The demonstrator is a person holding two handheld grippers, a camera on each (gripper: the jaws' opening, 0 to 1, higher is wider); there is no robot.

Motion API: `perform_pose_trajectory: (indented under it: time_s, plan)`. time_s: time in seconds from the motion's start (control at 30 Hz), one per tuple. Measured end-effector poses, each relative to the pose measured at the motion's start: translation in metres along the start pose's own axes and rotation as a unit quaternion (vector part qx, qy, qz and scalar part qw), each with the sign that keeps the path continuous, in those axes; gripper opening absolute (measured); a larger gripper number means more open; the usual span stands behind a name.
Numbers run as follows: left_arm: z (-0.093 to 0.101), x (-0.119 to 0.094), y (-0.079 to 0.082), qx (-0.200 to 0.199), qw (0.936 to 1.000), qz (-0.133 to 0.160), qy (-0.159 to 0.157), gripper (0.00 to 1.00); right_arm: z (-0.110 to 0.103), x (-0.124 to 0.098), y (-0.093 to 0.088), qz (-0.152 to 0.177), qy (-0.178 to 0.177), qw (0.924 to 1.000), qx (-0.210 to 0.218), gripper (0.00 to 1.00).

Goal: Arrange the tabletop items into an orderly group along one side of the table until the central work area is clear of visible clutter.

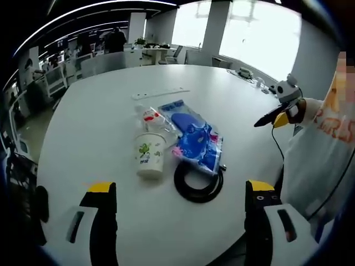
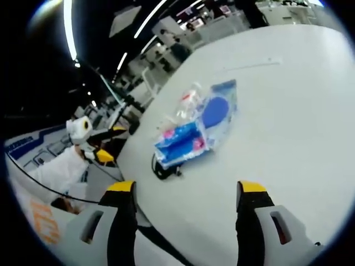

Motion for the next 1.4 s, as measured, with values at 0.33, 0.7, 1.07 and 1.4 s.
perform_pose_trajectory:
  time_s: [0.33, 0.7, 1.07, 1.4]
  plan:
    - [0.000, 0.002, -0.002, -0.006, 1.0000, 0.002, 0.002, 0.99, 0.009, -0.004, -0.001, -0.001, -0.012, 0.9999, 0.009, 0.70]
    - [0.002, 0.003, -0.005, -0.010, 1.0000, 0.001, 0.000, 0.99, 0.009, -0.005, -0.004, -0.002, -0.011, 0.9998, 0.018, 0.69]
    - [0.006, 0.005, -0.007, -0.014, 0.9999, 0.003, -0.007, 0.98, 0.009, -0.006, -0.005, -0.005, -0.011, 0.9997, 0.021, 0.68]
    - [0.012, 0.009, -0.009, -0.025, 0.9996, 0.011, -0.005, 0.97, 0.013, -0.007, -0.009, -0.011, -0.014, 0.9996, 0.021, 0.68]
Point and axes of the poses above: the point that each gripper's makers call its tool centre point, and the gripper's own axes: x roughly forward along the fingers, z roughly to its right, y roughly out of its top, the point moved 3 cm from there along -x, roughly backward along the fingers, and after that the axes turned 9 degrees about z, right-handed, at the moved point
